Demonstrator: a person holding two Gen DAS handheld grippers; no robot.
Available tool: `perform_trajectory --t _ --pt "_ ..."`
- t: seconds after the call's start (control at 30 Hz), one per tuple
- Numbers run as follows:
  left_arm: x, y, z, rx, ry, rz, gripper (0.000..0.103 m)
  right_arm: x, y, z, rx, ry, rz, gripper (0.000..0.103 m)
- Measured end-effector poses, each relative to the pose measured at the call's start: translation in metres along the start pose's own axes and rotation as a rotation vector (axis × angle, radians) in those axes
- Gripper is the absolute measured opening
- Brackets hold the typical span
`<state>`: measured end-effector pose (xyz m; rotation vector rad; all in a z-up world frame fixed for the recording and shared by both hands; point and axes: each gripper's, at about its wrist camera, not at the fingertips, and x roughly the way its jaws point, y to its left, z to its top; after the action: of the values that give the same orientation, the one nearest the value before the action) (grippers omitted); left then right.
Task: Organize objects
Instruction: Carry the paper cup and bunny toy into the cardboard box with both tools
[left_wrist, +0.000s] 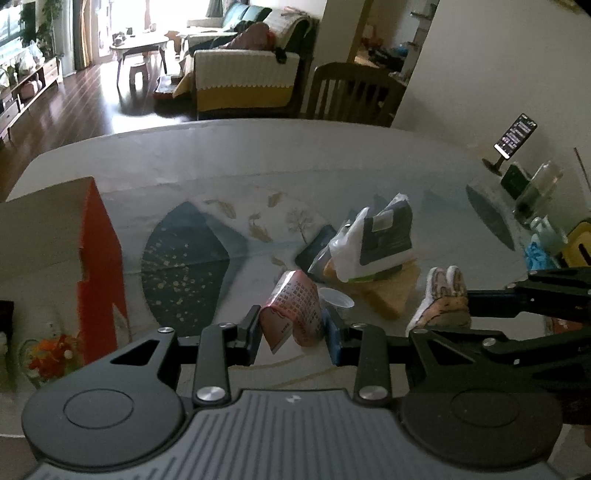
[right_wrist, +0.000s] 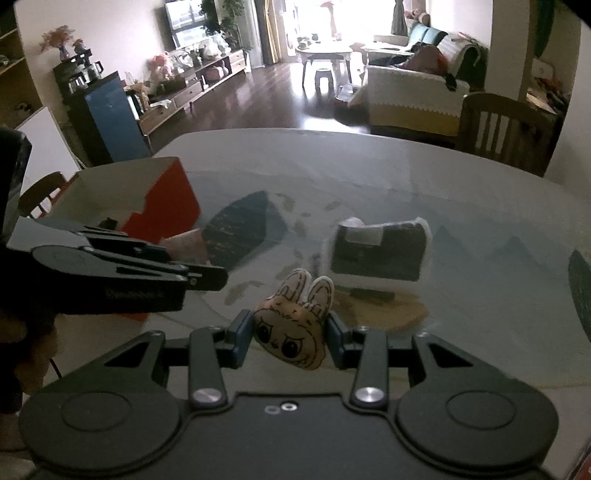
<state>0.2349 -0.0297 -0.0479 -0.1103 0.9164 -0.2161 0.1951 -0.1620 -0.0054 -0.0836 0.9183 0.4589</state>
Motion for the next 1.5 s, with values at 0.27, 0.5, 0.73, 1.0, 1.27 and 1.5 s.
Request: perform_trajectory --t 0.27,0.5,0.73,1.0,1.27,1.5 --pt "-0.035 0.016 -0.007 0.002 -0.031 -0.006 0.034 -0.009 0.045 0.009 -0.046 -0.019 0.023 0.041" --pt "-0.064 0.049 -0.016 -0.019 -0.058 -0.001 0.034 -0.01 0.089 0.018 -0.101 -0.036 0.044 0.041" --pt "-0.092 0.085 -0.025 -0.041 -0.082 0.02 0.034 -0.003 0.134 0.03 -0.149 -0.048 0.069 0.04" --pt "-0.115 0.131 -0.035 -0.066 -0.097 0.052 0.034 0.013 0.178 0.041 -0.18 -0.053 0.085 0.04" --pt "-0.127 0.175 -0.041 -0.077 -0.096 0.091 0.034 0.037 0.209 0.056 -0.212 -0.053 0.081 0.04" --pt "-0.119 0.21 -0.037 -0.079 -0.076 0.142 0.034 0.072 0.229 0.064 -0.261 -0.016 0.075 0.041"
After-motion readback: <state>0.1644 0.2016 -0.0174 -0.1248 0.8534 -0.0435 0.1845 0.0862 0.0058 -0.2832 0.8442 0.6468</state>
